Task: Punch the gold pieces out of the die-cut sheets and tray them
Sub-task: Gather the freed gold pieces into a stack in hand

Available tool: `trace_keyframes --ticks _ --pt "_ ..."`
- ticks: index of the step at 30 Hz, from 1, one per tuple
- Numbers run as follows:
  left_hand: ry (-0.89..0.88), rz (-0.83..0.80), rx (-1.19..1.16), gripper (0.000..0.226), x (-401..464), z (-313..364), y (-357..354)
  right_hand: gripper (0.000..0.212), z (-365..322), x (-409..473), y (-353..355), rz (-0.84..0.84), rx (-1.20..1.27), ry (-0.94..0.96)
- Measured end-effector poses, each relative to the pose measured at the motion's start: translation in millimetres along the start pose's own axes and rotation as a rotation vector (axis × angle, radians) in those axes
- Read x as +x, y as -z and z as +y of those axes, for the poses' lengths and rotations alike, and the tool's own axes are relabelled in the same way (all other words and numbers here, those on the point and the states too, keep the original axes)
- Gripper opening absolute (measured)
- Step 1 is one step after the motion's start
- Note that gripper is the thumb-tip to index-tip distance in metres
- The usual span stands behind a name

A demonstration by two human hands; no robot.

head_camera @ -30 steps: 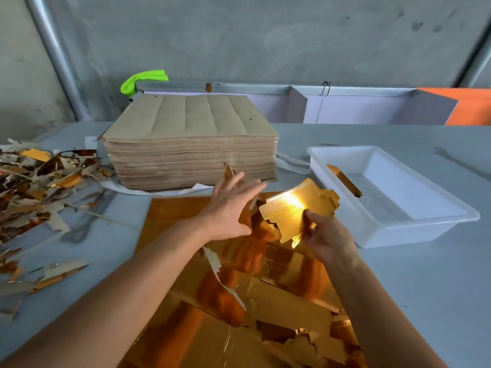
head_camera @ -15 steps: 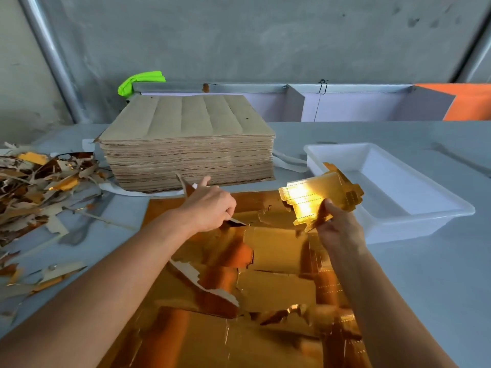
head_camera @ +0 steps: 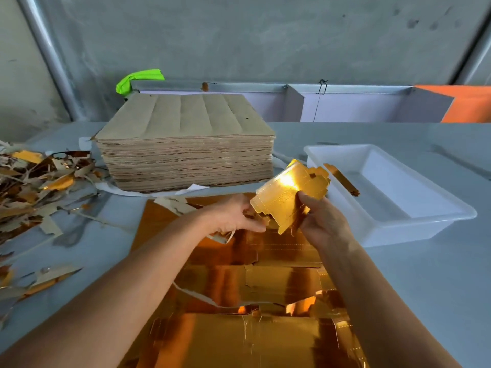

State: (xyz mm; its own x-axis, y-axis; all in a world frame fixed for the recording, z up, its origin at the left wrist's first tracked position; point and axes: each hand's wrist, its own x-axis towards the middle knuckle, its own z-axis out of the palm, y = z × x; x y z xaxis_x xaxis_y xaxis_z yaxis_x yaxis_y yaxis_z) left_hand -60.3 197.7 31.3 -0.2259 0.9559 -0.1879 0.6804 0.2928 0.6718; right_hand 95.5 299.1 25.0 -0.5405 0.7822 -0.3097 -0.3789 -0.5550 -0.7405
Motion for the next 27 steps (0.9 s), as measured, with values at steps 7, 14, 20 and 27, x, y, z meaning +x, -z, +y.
trace_keyframes --ticks 7,14,20,27 --pt "0.042 0.185 0.104 0.023 -7 -18 13 0.014 -25 4 32 0.298 -0.220 0.300" --pt "0.100 0.173 0.436 0.052 -1 -16 7 0.017 -14 2 32 0.236 -0.172 -0.030" --pt "0.170 0.073 0.681 0.055 -1 -18 3 0.029 16 -4 27 0.157 -0.109 -0.256" --pt "0.144 0.020 0.854 0.044 -3 -9 -10 0.021 30 -10 27 0.058 -0.050 -0.248"
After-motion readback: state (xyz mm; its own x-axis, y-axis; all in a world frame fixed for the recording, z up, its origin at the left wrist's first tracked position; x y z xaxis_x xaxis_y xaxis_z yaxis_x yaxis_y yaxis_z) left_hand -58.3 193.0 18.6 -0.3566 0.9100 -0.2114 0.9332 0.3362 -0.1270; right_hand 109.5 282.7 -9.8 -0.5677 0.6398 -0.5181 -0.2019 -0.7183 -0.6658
